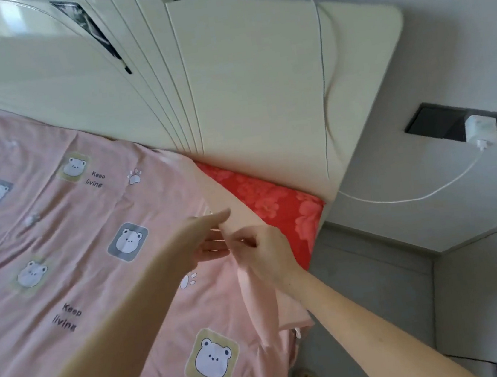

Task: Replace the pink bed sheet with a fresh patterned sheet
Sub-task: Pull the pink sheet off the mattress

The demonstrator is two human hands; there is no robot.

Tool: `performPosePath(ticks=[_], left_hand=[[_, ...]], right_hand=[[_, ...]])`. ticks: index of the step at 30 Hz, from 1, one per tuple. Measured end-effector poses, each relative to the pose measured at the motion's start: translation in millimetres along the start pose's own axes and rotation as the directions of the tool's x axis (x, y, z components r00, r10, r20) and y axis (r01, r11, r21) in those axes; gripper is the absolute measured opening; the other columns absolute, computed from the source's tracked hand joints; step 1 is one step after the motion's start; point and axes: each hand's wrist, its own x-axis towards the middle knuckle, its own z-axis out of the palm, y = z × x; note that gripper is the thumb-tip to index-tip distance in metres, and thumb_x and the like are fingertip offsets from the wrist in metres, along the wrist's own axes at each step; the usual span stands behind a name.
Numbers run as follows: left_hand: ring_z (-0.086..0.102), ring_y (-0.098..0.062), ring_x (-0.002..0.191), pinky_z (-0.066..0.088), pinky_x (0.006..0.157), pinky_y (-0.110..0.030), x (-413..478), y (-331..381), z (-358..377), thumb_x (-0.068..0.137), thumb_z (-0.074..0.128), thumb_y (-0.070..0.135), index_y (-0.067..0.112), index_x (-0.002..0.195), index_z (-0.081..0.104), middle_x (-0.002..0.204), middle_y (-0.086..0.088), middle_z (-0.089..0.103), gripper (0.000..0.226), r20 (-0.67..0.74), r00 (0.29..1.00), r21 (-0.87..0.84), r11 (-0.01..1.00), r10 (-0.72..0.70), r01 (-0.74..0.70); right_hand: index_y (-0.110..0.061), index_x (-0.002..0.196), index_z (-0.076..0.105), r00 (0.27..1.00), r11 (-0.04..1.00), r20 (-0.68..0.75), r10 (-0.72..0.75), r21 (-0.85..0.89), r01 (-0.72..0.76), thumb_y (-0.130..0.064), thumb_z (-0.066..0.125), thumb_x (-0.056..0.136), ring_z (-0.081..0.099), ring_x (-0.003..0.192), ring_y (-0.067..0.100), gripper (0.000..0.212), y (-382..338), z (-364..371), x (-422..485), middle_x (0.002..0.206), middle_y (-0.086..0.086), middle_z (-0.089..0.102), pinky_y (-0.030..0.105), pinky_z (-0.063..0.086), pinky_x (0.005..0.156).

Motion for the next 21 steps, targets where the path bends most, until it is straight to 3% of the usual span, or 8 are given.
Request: performPosePath(ticks=[3,5,7,10,11,14,17,21], left_hand=[[0.062,-0.022,0.053,0.055,0.048,-0.025,-7.8,-10.6,18.3,0.080,0.059,-0.005,-0.001,0.075,0.056,0.067,-0.016,0.059,0.007,-0.205,0.976,0.014,0.998,0.071,-0.069],[0.056,-0.023,0.054,0.054,0.043,-0.024,-11.5,-8.1,22.5,0.078,0.055,-0.011,0.001,0.072,0.051,0.070,-0.014,0.051,0.014,-0.320,0.941,-0.057,0.989,0.111,-0.136],[0.054,-0.022,0.056,0.053,0.041,-0.023,-20.5,3.8,22.6,0.078,0.056,-0.010,0.002,0.065,0.047,0.069,-0.011,0.050,0.020,-0.402,0.900,-0.089,0.972,0.167,-0.219],[0.052,-0.022,0.054,0.053,0.039,-0.025,-37.7,26.3,11.7,0.079,0.057,-0.010,0.003,0.058,0.043,0.063,-0.008,0.047,0.028,-0.507,0.828,-0.095,0.939,0.241,-0.331],[0.051,-0.022,0.055,0.053,0.041,-0.028,-43.3,31.1,4.5,0.078,0.057,-0.010,0.005,0.057,0.042,0.063,-0.008,0.044,0.030,-0.543,0.799,-0.085,0.929,0.260,-0.360],[0.052,-0.024,0.057,0.054,0.043,-0.033,-63.9,30.5,-24.1,0.077,0.057,-0.011,0.007,0.058,0.040,0.070,-0.011,0.045,0.030,-0.628,0.737,-0.079,0.923,0.248,-0.378],[0.055,-0.023,0.047,0.052,0.041,-0.032,-97.1,28.8,-59.7,0.078,0.057,-0.010,0.005,0.058,0.044,0.063,-0.010,0.048,0.027,-0.706,0.674,-0.086,0.919,0.217,-0.385],[0.053,-0.022,0.056,0.050,0.036,-0.022,-175.7,48.5,-120.5,0.076,0.057,-0.009,0.006,0.057,0.047,0.062,-0.007,0.048,0.026,-0.822,0.492,-0.010,0.858,0.285,-0.514]], right_hand=[[-0.041,0.088,0.064,0.996,0.996,0.073,0.053,-0.079,-0.047,-0.039,0.056,0.090,0.053,0.062,0.006,0.009,9.6,4.3,-27.7,0.059,-0.013,0.057,0.023,0.039,0.062],[-0.041,0.118,0.054,0.996,0.945,0.041,0.079,-0.321,-0.062,-0.047,0.061,0.083,0.063,0.087,0.009,0.036,21.8,0.2,-34.7,0.087,-0.012,0.068,0.027,0.045,0.078],[-0.031,0.130,0.047,0.998,0.901,-0.014,0.067,-0.429,-0.066,-0.048,0.064,0.080,0.063,0.097,0.017,0.055,33.7,-5.4,-37.9,0.102,-0.006,0.068,0.033,0.045,0.084],[-0.018,0.083,0.063,0.992,0.930,-0.101,-0.073,-0.367,0.031,-0.035,0.066,0.084,0.054,0.061,0.019,0.017,34.6,-13.9,-43.3,0.063,-0.004,0.060,0.033,0.041,0.061],[-0.016,0.070,0.061,0.980,0.927,-0.148,-0.133,-0.367,0.070,-0.031,0.065,0.084,0.049,0.052,0.018,0.021,31.3,-16.4,-43.8,0.054,-0.005,0.055,0.032,0.038,0.055],[-0.017,0.067,0.069,0.922,0.926,-0.257,-0.289,-0.320,0.201,-0.025,0.059,0.079,0.055,0.051,0.016,0.018,1.0,-26.4,-43.2,0.054,-0.006,0.062,0.032,0.044,0.050],[-0.019,0.066,0.071,0.856,0.853,-0.212,-0.472,-0.356,0.382,-0.027,0.061,0.077,0.057,0.053,0.020,0.017,-46.4,-29.3,-41.8,0.057,-0.003,0.065,0.031,0.042,0.051],[-0.017,0.064,0.069,0.746,0.735,-0.137,-0.652,-0.359,0.576,-0.029,0.066,0.073,0.056,0.052,0.023,0.015,-127.0,-0.6,-54.7,0.054,-0.001,0.062,0.024,0.032,0.052]])
